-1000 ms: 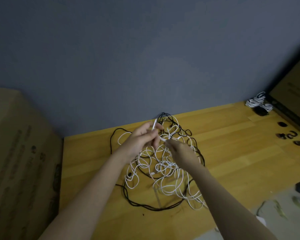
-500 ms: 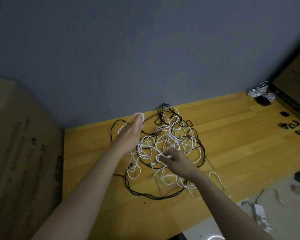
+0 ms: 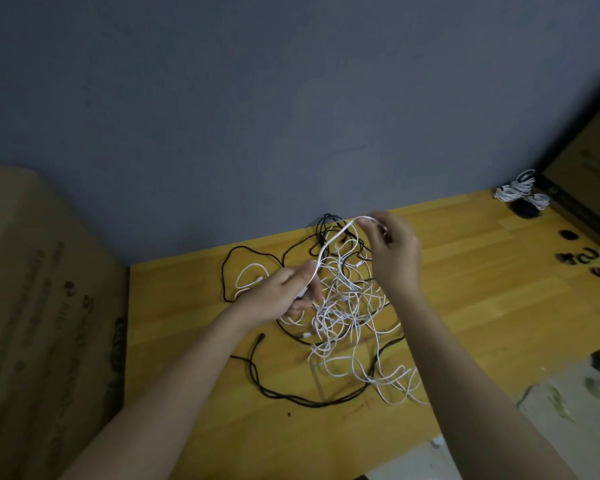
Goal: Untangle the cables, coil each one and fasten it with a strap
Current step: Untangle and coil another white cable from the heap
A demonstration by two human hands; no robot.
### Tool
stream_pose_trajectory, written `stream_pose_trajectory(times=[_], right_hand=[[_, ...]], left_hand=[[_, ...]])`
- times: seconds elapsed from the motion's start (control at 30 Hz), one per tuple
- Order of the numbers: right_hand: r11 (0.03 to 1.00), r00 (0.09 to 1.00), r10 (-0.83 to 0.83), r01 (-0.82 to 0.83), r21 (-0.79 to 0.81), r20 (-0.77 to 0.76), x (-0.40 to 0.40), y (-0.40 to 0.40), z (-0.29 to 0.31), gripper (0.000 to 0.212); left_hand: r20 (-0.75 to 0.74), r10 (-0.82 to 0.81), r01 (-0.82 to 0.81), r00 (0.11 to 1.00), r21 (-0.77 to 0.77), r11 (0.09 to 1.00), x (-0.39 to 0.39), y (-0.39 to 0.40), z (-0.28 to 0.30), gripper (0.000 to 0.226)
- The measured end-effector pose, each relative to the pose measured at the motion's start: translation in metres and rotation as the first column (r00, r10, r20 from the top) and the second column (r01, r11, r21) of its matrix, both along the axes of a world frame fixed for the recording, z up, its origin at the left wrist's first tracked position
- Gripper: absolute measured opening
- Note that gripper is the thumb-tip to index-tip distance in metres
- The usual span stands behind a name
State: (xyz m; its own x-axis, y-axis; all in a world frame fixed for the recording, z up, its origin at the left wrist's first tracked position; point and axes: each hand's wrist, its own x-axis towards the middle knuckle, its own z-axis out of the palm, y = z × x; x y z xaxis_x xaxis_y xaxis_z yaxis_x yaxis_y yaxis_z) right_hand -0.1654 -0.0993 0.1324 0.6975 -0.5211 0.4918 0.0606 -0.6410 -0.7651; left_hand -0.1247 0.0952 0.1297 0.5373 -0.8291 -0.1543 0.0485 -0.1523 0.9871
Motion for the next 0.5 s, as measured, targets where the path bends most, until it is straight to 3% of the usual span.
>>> stream_pose_trajectory(times=[0.07, 0.17, 0.27, 0.37, 0.43, 0.5], right_hand=[[0.992, 0.988, 0.063, -0.046, 0.12, -0.139, 0.007, 0.005, -0.006, 0.019], [0.925, 0.878, 0.353, -0.273, 0.265, -0.323, 0.004, 0.023, -0.027, 0.023], [0.797, 0.775, 0.544, -0.356, 0.488, -0.323, -0.009, 0.046, -0.052, 0.03], [0.724, 0.74, 0.593, -0.32, 0.611, -0.316, -0.022, 0.063, -0.073, 0.027], [0.763, 0.717, 0.585, -0.329, 0.556, -0.379, -0.028, 0.069, -0.08, 0.029], [0.851, 0.68, 0.525, -0.429, 0.303, -0.512, -0.033, 0.071, -0.08, 0.028]], left_hand=[[-0.074, -0.006, -0.002, 0.997, -0.106, 0.994, -0.003, 0.001, 0.006, 0.046], [-0.199, -0.027, -0.027, 0.98, -0.263, 0.964, -0.004, 0.001, 0.015, 0.037], [-0.29, 0.057, -0.163, 0.955, -0.354, 0.921, 0.005, -0.001, 0.019, 0.034], [-0.254, 0.212, -0.29, 0.944, -0.328, 0.899, 0.018, -0.002, 0.016, 0.033], [-0.145, 0.319, -0.346, 0.937, -0.235, 0.908, 0.026, -0.002, 0.009, 0.034], [0.019, 0.394, -0.39, 0.919, -0.109, 0.914, 0.029, -0.006, 0.0, 0.035]])
